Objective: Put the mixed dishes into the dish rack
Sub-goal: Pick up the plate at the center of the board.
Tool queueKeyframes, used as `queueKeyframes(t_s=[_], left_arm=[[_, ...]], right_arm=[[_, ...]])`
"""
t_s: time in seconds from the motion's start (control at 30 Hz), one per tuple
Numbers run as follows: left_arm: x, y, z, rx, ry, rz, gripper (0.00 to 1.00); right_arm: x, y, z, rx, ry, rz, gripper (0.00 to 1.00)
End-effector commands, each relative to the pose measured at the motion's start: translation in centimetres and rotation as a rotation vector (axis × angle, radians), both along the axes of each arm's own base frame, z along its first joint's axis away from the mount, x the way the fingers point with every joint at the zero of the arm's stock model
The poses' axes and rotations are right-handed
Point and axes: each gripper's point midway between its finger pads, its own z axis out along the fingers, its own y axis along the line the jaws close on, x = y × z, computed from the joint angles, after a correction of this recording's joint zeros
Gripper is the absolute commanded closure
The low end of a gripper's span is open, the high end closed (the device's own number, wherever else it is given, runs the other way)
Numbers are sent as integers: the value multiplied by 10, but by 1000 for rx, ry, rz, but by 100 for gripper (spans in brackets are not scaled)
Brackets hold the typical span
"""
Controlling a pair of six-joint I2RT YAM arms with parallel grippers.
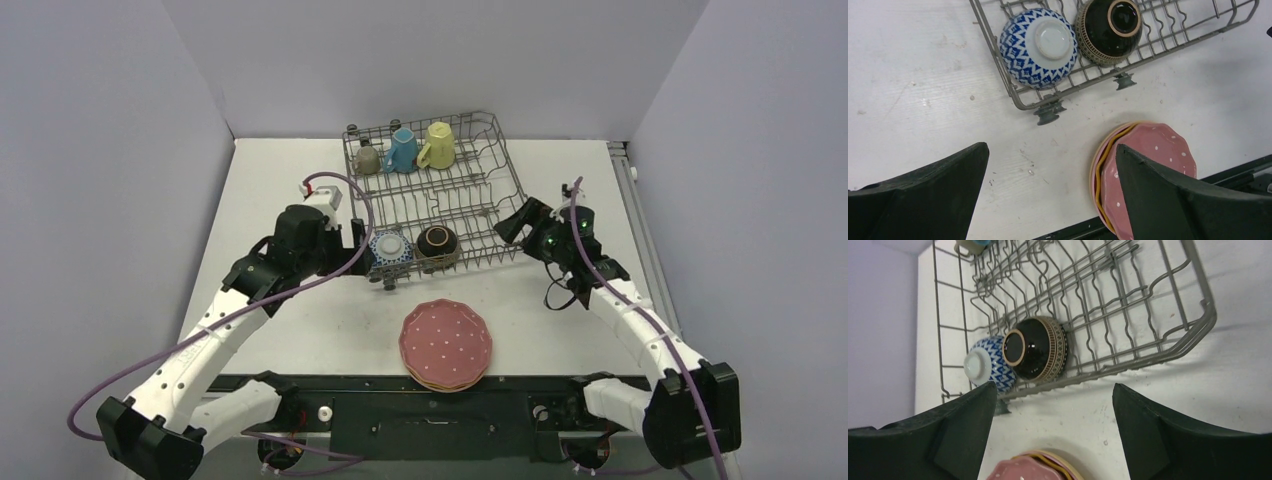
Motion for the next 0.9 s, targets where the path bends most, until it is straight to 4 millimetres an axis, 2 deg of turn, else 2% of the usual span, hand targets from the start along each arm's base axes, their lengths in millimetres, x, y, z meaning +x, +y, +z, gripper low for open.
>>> queueKeyframes(t_s=[0.0,0.03,0.07,0.17,0.37,0.43,0.53,0.57,0.73,0.87], left_arm=[[-11,-25,10,-92,-32,-64,4],[-12,-27,10,-98,-36,-66,4],[-16,-32,9,-97,-34,-83,4],[-22,-40,5,-86,-23,-105,4],[-44,-64,-2,-56,3,-181,4],[-52,-70,-5,-55,14,-203,4],[-64,-79,-15,-61,53,-223,4],[-70,-81,-21,-56,69,-237,4],[-88,-90,-38,-91,109,-258,4],[-100,-94,-48,-130,148,-261,4]], right_arm=[[-20,-10,13,-263,-61,-27,19],[-24,-10,21,-299,-90,-49,19],[-30,-13,20,-335,-83,-52,19],[-44,-14,33,-395,-138,-79,19],[-64,2,38,-314,-173,21,17],[-72,6,36,-311,-159,68,16],[-79,0,32,-279,-132,30,1],[-82,-2,34,-256,-132,11,1],[-92,-16,27,-255,-111,-37,1],[-101,-15,11,-272,-50,-6,8]])
